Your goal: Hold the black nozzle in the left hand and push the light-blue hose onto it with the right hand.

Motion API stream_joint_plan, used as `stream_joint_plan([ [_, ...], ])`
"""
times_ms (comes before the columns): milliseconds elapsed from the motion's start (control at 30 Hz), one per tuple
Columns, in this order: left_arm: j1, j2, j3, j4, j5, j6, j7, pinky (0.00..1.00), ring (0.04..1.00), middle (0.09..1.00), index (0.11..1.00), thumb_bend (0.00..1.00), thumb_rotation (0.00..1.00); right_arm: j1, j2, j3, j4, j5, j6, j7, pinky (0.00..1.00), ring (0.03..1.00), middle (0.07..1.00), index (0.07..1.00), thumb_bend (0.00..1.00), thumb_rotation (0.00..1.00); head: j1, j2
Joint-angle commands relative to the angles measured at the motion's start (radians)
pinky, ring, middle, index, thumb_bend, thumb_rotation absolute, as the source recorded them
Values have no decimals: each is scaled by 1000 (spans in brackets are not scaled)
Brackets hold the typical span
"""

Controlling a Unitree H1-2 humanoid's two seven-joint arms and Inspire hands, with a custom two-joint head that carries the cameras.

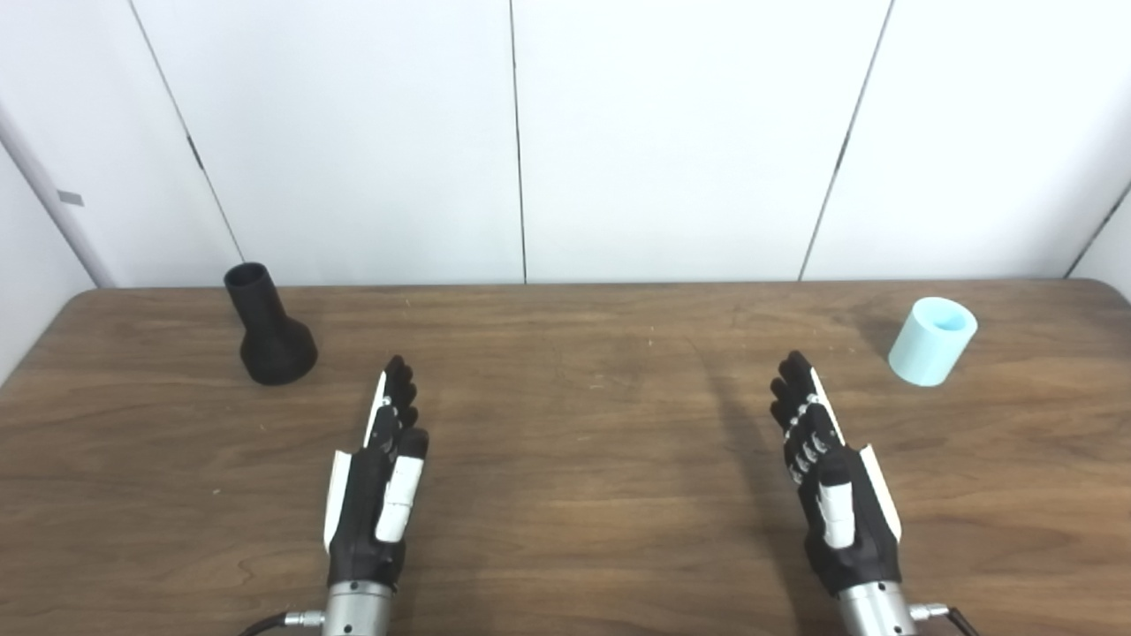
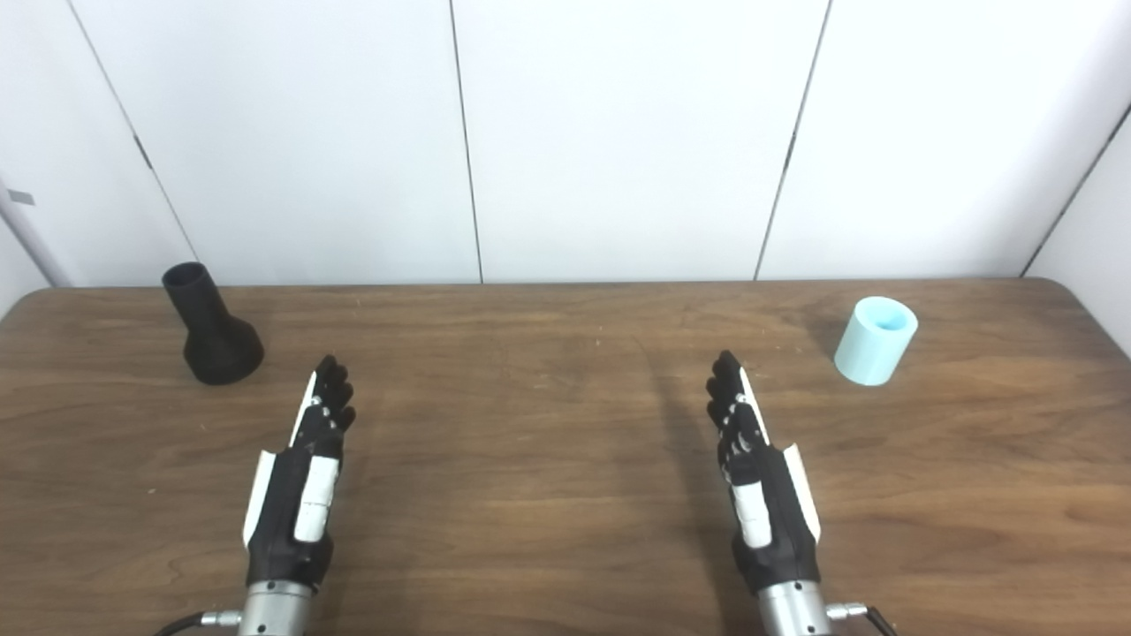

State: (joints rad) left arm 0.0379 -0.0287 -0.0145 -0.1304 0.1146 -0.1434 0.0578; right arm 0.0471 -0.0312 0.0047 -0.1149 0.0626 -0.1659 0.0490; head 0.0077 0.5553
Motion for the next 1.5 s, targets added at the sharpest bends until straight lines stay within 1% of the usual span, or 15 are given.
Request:
stream_joint_plan([
  [0,18,-3,-6,31,-1,-21,2,1000,1000,1000,1000,811,925,31,-13,-7,50,6,-8,9,1000,1000,1000,1000,738,972,1,1],
  [633,16,-4,-7,35,3,-21,4,1000,1000,1000,1000,803,926,30,-14,-6,54,5,-13,9,1000,1000,1000,1000,738,972,0,0],
  [700,17,-5,-8,37,4,-23,4,1000,1000,1000,1000,803,926,30,-16,-7,58,7,-16,10,1000,1000,1000,1000,738,971,14,-12],
  [800,18,-16,-16,50,16,-33,11,1000,1000,1000,1000,802,925,31,-28,-15,71,20,-29,18,1000,1000,1000,1000,737,972,88,-38],
  [867,16,-26,-25,63,28,-41,20,1000,1000,1000,1000,806,923,33,-39,-22,80,32,-38,25,1000,1000,1000,1000,735,975,113,-52],
  [900,14,-30,-27,67,32,-44,22,1000,1000,1000,1000,808,922,33,-43,-24,83,36,-41,27,1000,1000,1000,1000,733,976,113,-52],
  [933,14,-35,-32,75,38,-49,27,1000,1000,1000,1000,808,921,32,-48,-27,93,42,-48,30,1000,1000,1000,1000,733,976,121,-66],
  [967,14,-39,-34,79,42,-54,30,1000,1000,1000,1000,810,921,31,-51,-29,100,46,-54,33,1000,1000,1000,1000,734,976,121,-66],
  [1033,13,-47,-37,94,48,-69,38,1000,1000,1000,1000,799,920,28,-57,-36,126,58,-75,42,1000,1000,1000,1000,735,974,125,-83],
  [1067,12,-52,-38,105,51,-79,43,1000,1000,1000,1000,783,917,25,-60,-39,142,65,-88,48,1000,1000,1000,1000,733,970,134,-104],
  [1100,11,-56,-39,114,53,-87,47,1000,1000,1000,1000,769,913,23,-62,-42,153,70,-97,53,1000,1000,1000,1000,731,963,134,-104],
  [1133,9,-60,-40,128,55,-98,52,1000,1000,1000,1000,765,912,22,-63,-43,165,75,-109,56,1000,1000,1000,1000,731,961,141,-120],
  [1167,8,-63,-40,138,56,-107,56,1000,1000,1000,1000,760,910,21,-64,-44,173,78,-117,59,1000,1000,1000,1000,736,957,141,-120],
  [1267,4,-73,-40,175,68,-139,75,1000,1000,1000,1000,757,903,13,-68,-47,216,100,-155,73,1000,1000,1000,1000,721,954,152,-151],
  [1467,-5,-74,-37,228,80,-185,99,1000,1000,1000,1000,765,898,-1,-66,-50,267,113,-195,89,1000,1000,1000,1000,694,958,151,-183],
])
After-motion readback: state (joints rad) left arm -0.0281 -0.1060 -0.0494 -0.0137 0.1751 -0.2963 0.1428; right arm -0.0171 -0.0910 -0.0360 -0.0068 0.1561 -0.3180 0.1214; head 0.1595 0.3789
